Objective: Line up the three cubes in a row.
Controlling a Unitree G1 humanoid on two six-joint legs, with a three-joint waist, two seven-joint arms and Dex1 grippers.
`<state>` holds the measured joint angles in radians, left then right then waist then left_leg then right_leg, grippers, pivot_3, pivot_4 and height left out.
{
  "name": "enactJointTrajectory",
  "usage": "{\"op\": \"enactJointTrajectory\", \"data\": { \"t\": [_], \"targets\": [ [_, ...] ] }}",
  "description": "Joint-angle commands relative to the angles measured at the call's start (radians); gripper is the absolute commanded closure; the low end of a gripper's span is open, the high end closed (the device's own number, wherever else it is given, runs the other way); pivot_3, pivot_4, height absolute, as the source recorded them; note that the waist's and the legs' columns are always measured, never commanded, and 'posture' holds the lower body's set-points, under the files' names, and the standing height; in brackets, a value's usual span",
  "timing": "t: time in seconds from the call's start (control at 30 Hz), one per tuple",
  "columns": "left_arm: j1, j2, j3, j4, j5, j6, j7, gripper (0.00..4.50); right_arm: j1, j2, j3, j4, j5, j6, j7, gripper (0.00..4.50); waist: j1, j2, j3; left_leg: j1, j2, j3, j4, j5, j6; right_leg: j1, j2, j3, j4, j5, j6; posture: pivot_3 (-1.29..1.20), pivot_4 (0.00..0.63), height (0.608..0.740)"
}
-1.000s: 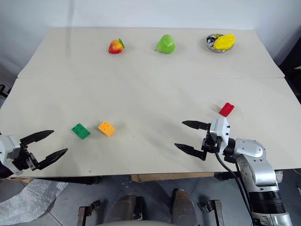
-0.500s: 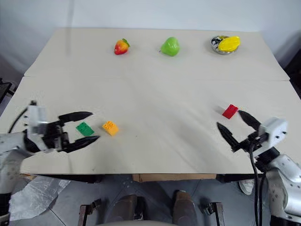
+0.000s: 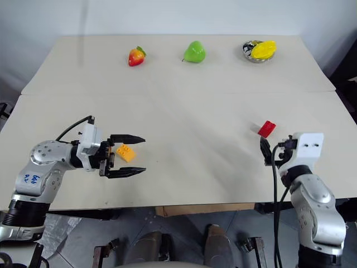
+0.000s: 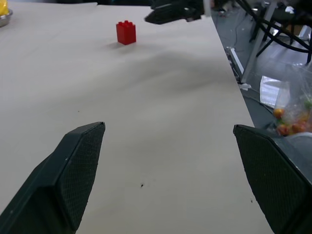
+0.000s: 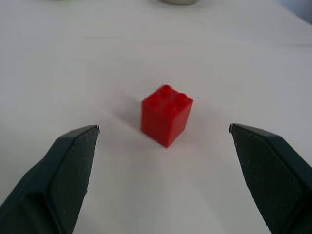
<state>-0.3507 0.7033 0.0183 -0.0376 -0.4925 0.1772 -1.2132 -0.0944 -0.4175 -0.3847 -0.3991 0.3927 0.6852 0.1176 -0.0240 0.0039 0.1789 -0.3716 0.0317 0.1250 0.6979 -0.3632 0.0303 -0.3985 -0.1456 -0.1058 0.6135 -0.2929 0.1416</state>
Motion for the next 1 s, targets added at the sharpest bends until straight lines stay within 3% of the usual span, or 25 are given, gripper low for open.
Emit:
{"op": "enactJointTrajectory", "data": {
  "t": [0.03,0.37,0.63,0.73,1.0],
  "targets": [
    [-0.008,-0.008,0.003,-0.014,0.015,-0.025,0.000,0.02,-0.088,0.007,-0.013,-0.004,-0.004,0.142,-0.096,0.00,0.003,0.000,0.000,0.000,0.000,0.000,0.000,0.000,0.000,0.000,0.000,0.000,0.000,0.000,0.000,0.00,0.150,0.740],
    [0.044,-0.020,0.024,-0.069,0.018,-0.018,0.036,0.02,-0.301,0.091,-0.009,0.164,-0.049,0.179,-0.211,0.00,-0.005,0.000,0.000,-0.001,-0.002,0.000,-0.001,0.000,0.001,0.000,0.000,-0.001,-0.001,0.000,0.000,0.00,0.150,0.740],
    [0.066,-0.021,0.028,-0.093,0.024,-0.020,0.062,0.02,-0.386,0.170,-0.014,0.241,-0.097,0.167,-0.321,0.00,-0.003,0.000,0.000,-0.001,-0.001,0.000,-0.001,0.000,0.001,0.000,0.000,-0.001,-0.001,0.000,0.000,0.00,0.150,0.740],
    [0.066,-0.023,0.026,-0.096,0.025,-0.021,0.065,0.00,-0.410,0.190,-0.010,0.263,-0.142,0.152,-0.385,0.58,-0.006,0.000,0.000,-0.002,-0.001,-0.001,-0.001,0.000,0.001,-0.001,0.000,-0.001,-0.001,0.000,0.000,0.00,0.150,0.740],
    [0.060,-0.013,0.036,-0.097,0.025,-0.027,0.064,0.00,-0.445,0.237,0.000,0.250,-0.132,0.188,-0.387,3.05,-0.008,0.000,0.000,-0.003,-0.001,0.000,-0.001,0.000,0.001,-0.003,0.001,-0.001,-0.001,0.000,0.000,0.00,0.150,0.740]
  ]
}}
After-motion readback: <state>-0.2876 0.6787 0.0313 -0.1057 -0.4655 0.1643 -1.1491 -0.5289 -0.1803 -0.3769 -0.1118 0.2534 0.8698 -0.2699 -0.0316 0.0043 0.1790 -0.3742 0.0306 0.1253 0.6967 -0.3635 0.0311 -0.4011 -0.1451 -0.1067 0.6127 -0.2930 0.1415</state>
